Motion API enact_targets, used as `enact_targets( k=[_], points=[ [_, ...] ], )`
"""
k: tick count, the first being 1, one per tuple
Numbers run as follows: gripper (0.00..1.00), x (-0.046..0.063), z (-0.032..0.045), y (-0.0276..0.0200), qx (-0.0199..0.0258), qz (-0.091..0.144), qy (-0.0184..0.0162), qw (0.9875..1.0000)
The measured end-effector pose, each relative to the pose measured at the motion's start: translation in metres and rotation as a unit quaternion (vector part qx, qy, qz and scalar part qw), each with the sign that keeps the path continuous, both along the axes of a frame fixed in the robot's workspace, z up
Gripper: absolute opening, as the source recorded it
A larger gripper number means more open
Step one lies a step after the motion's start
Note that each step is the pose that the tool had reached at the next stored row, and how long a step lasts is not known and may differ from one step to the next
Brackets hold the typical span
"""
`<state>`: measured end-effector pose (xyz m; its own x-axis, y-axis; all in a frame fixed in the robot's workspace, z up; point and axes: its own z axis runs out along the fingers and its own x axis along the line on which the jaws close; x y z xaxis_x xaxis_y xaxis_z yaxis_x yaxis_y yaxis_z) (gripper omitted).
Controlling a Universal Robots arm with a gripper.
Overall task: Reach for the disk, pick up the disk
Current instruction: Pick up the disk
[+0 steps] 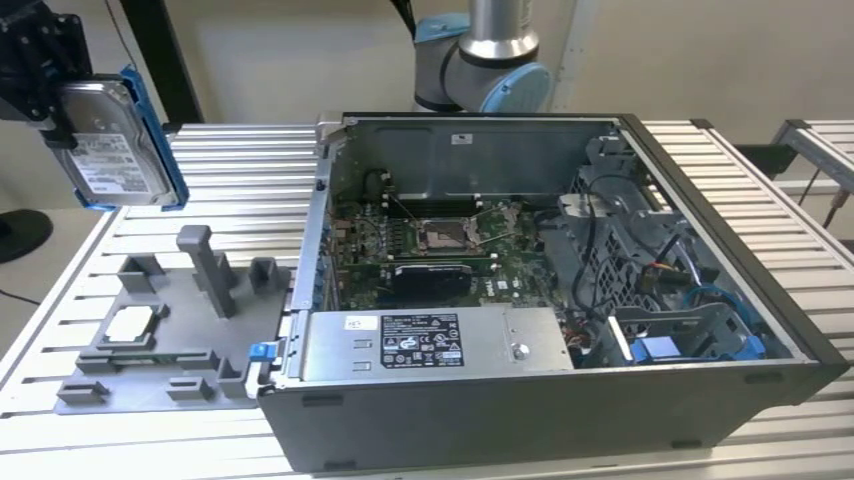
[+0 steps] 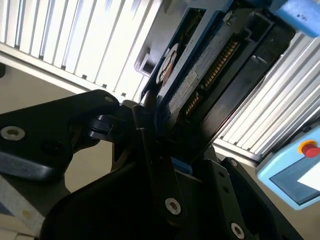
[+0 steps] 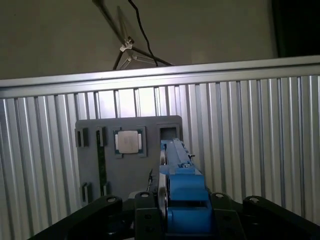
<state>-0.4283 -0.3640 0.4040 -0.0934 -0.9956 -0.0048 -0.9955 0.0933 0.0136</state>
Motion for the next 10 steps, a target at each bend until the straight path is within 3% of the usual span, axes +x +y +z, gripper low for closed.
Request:
enact_targets(
  k=[10],
  points=[
    [0.00,0.000,0.0203,0.0000,0.0000,0.000,0.0000,1.0000]
  ],
)
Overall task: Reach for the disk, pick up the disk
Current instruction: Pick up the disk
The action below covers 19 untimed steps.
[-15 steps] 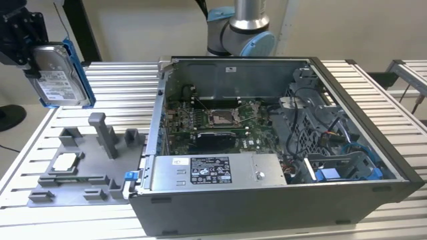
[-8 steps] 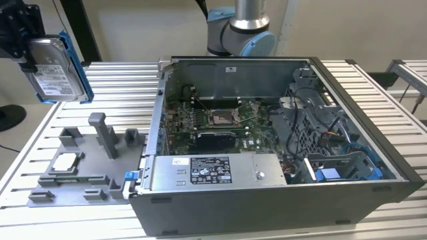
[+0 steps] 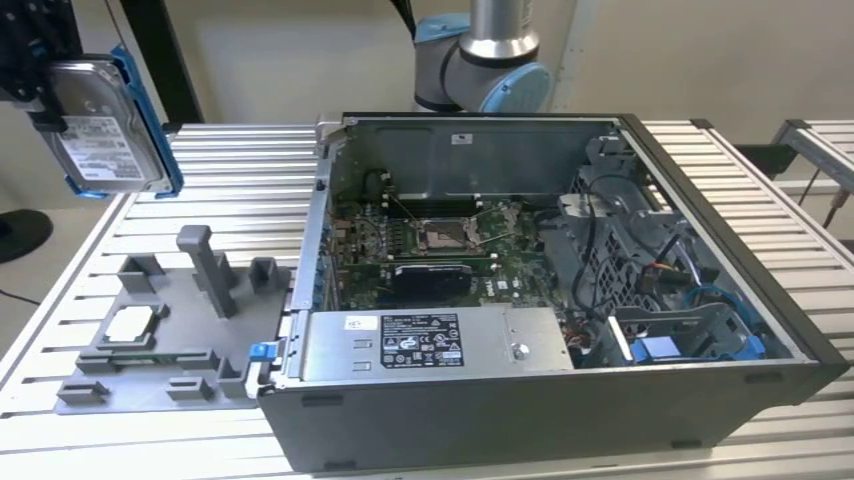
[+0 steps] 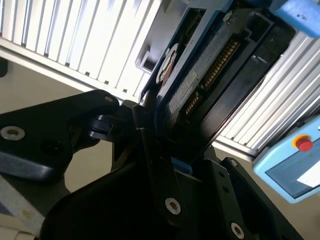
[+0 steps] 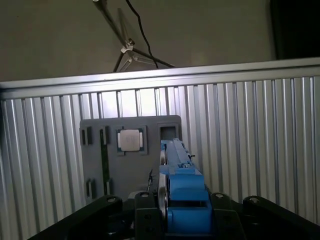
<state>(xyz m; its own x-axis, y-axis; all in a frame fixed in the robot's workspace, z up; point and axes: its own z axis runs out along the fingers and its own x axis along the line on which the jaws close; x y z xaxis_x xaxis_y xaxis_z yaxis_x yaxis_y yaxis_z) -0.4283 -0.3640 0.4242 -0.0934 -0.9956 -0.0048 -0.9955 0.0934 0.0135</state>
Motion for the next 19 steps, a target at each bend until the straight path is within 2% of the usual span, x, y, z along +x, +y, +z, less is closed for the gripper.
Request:
enact_targets(
  k=[19],
  points=[
    [0.00,0.000,0.0376,0.0000,0.0000,0.000,0.0000,1.0000]
  ],
)
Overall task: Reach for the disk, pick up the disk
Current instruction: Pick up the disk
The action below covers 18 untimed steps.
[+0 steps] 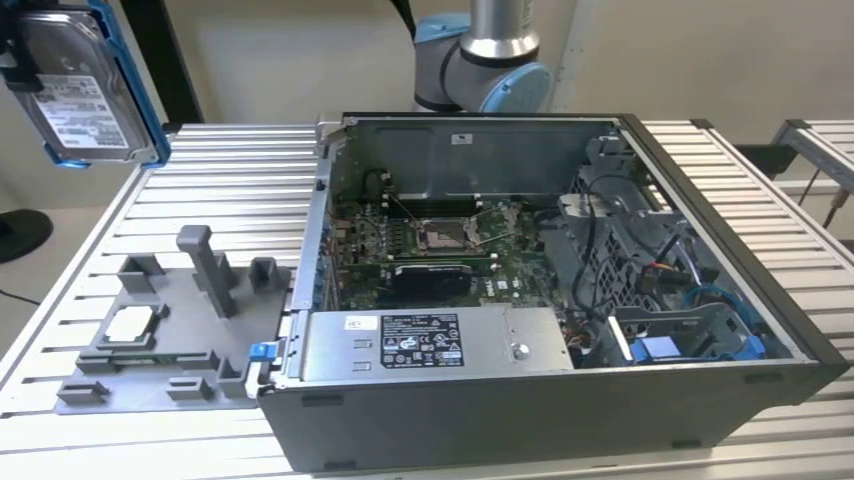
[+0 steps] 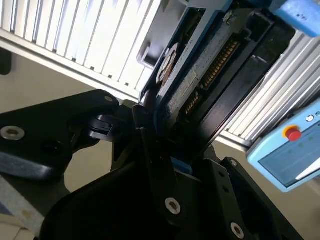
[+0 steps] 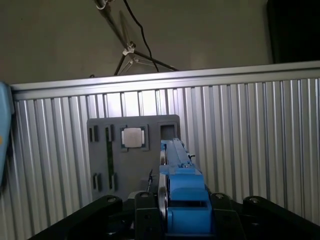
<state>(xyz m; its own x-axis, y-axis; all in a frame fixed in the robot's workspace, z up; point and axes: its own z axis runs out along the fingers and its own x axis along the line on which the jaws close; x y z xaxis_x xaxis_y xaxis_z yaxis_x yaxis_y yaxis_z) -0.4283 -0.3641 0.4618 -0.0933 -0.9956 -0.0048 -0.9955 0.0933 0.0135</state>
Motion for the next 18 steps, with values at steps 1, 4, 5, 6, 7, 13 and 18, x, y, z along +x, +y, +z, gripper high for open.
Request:
enact_targets(
  k=[1,4,5,6,7,13,18],
  points=[
    [0.00,0.000,0.0017,0.0000,0.0000,0.000,0.0000,1.0000],
    [0.00,0.000,0.0071,0.0000,0.0000,0.000,0.0000,1.0000],
    [0.00,0.000,0.0090,0.0000,0.0000,0.000,0.0000,1.0000],
    [0.00,0.000,0.0107,0.0000,0.0000,0.000,0.0000,1.0000],
    [0.00,0.000,0.0124,0.0000,0.0000,0.000,0.0000,1.0000],
    [0.00,0.000,0.0233,0.0001,0.0000,0.000,0.0000,1.0000],
    [0.00,0.000,0.0321,0.0001,0.0000,0.000,0.0001,1.0000]
  ],
)
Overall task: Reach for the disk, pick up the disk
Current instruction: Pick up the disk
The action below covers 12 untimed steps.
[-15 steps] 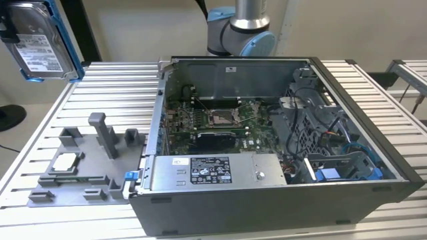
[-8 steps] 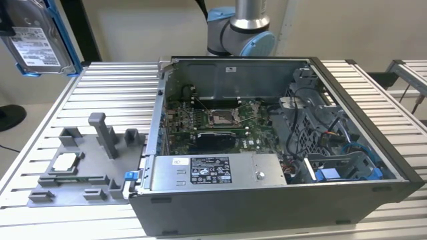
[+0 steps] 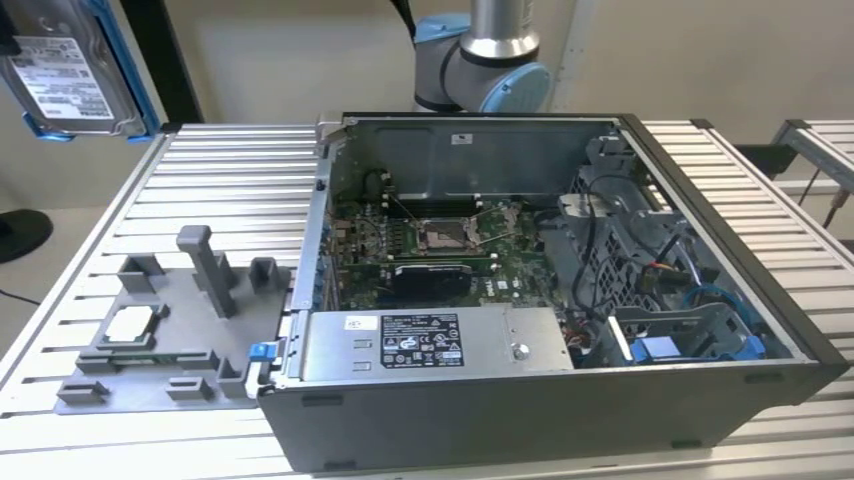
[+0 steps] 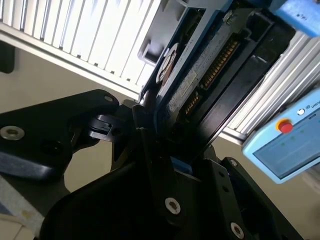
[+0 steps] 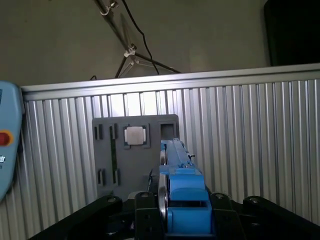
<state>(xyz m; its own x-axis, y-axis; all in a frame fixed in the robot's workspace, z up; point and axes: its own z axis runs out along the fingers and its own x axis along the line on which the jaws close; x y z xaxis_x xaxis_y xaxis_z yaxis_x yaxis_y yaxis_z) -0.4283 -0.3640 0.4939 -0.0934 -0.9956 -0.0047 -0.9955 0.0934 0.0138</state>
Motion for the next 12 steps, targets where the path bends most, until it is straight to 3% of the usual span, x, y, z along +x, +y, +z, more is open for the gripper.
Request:
enact_targets(
  k=[12],
  points=[
    [0.00,0.000,0.0215,0.0000,0.0000,0.000,-0.0001,1.0000]
  ],
)
